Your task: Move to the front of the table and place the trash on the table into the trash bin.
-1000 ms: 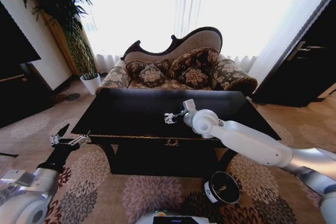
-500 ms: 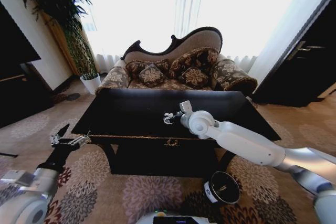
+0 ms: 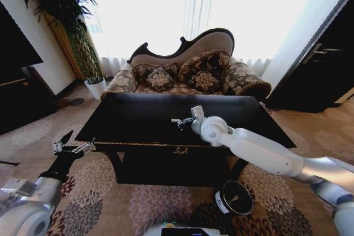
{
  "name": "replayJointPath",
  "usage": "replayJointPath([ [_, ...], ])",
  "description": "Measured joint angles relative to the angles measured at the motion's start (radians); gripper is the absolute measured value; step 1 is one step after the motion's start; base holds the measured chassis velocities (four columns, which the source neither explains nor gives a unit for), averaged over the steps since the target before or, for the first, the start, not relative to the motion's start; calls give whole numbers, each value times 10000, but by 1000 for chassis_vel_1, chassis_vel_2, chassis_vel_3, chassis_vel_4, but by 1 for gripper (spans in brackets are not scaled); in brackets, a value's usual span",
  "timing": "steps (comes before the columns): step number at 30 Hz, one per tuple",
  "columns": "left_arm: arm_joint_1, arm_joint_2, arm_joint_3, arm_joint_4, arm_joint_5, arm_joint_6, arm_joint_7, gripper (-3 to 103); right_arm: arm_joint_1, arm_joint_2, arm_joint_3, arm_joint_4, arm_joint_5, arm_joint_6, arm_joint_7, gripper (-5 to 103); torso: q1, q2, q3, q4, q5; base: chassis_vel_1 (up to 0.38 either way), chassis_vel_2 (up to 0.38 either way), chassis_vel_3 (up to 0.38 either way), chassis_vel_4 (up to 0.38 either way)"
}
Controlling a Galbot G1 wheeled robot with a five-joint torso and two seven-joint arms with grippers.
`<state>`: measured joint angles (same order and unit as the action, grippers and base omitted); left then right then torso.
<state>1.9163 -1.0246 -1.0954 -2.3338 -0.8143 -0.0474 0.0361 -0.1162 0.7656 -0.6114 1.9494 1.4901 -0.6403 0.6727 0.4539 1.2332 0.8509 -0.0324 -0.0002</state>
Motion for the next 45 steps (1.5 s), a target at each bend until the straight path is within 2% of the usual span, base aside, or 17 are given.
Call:
replayJointPath([
  [7, 0, 0, 0, 0, 0, 0, 0, 100, -490, -620, 851, 512, 83, 6, -78, 0, 0, 0, 0, 1, 1, 0, 0, 0, 0],
  [11, -1, 0, 0, 0, 0, 0, 1, 100, -1558, -1305, 2127, 1028, -42, 23, -358, 0, 0, 0, -1, 1, 1, 0, 0, 0, 0],
  [13, 0, -1, 0, 0, 0, 0, 0, 100, -2984, -1761, 3534, 1503, -179, 65, -606, 0, 0, 0, -1, -1, 5, 0, 0, 0, 0],
  [15, 0, 0, 0, 0, 0, 0, -3, 100, -3383, -1871, 3945, 1646, -194, 71, -660, 0, 0, 0, -1, -2, 8, 0, 0, 0, 0],
  [16, 0, 0, 1, 0, 0, 0, 0, 100, -4334, -2115, 5094, 2011, -273, 87, -800, 0, -1, 0, -2, -3, 3, 0, 0, 0, 0],
  [17, 0, 0, 1, 0, 0, 0, 0, 100, -4334, -2115, 5094, 2011, -273, 87, -800, 0, -1, 0, -2, -3, 3, 0, 0, 0, 0],
  [19, 0, -1, 0, -1, 0, 0, 3, 100, -6113, -2390, 6840, 2596, -737, 181, -1171, 0, -1, 1, -2, -2, 0, 0, 0, 0, 0],
  [21, 0, 0, 0, 0, 0, 0, -1, 100, -7329, -2436, 7860, 2861, -1169, 306, -1475, 0, -2, 1, -2, -4, 2, 0, 0, 0, 0],
  [23, 0, 0, 0, 0, 0, 0, 3, 100, -7625, -2418, 8140, 2937, -1232, 326, -1528, 0, -2, 1, -2, -5, 2, 0, 0, 0, 0],
  [25, 0, 0, 0, 0, 0, 0, 1, 100, -8576, -2184, 9299, 3240, -1288, 373, -1586, 0, -2, 1, -2, 0, 2, 0, 0, 0, 0],
  [28, 0, 0, 0, 0, 0, 0, 0, 100, -9154, -1993, 10020, 3354, -1519, 528, -1784, 0, -2, 0, -1, 1, 0, 0, 0, 0, 0],
  [31, 0, -1, 0, 0, -1, 0, 0, 100, -10523, -1457, 11356, 3498, -2330, 1013, -2507, 0, -1, 1, -1, 2, -2, 0, 0, 0, 0],
  [32, 0, -1, 0, 0, -1, 0, 0, 100, -10523, -1457, 11356, 3498, -2330, 1013, -2507, 0, -1, 1, -1, 2, -2, 0, 0, 0, 0],
  [36, 0, 0, 0, 0, 0, 0, 1, 100, -12476, -497, 12942, 3611, -3493, 1454, -3560, 0, -2, 1, -1, -3, 2, 0, 0, 0, 0],
  [38, 0, 0, 0, 0, 0, 0, -1, 100, -12852, -283, 13275, 3619, -3852, 1628, -3843, 0, -2, 1, -1, -2, 2, 0, 0, 0, 0],
  [41, 0, 0, 0, 0, 0, 0, 0, 100, -13860, 573, 14194, 3741, -4685, 2141, -4499, 0, -1, 0, -1, -1, 2, 0, 0, 0, 0],
  [45, 0, 0, 0, 0, 0, 0, 0, 100, -14739, 1252, 14801, 3835, -5112, 2582, -4937, 0, -1, 0, -1, -2, 1, 0, 0, 0, 0],
])
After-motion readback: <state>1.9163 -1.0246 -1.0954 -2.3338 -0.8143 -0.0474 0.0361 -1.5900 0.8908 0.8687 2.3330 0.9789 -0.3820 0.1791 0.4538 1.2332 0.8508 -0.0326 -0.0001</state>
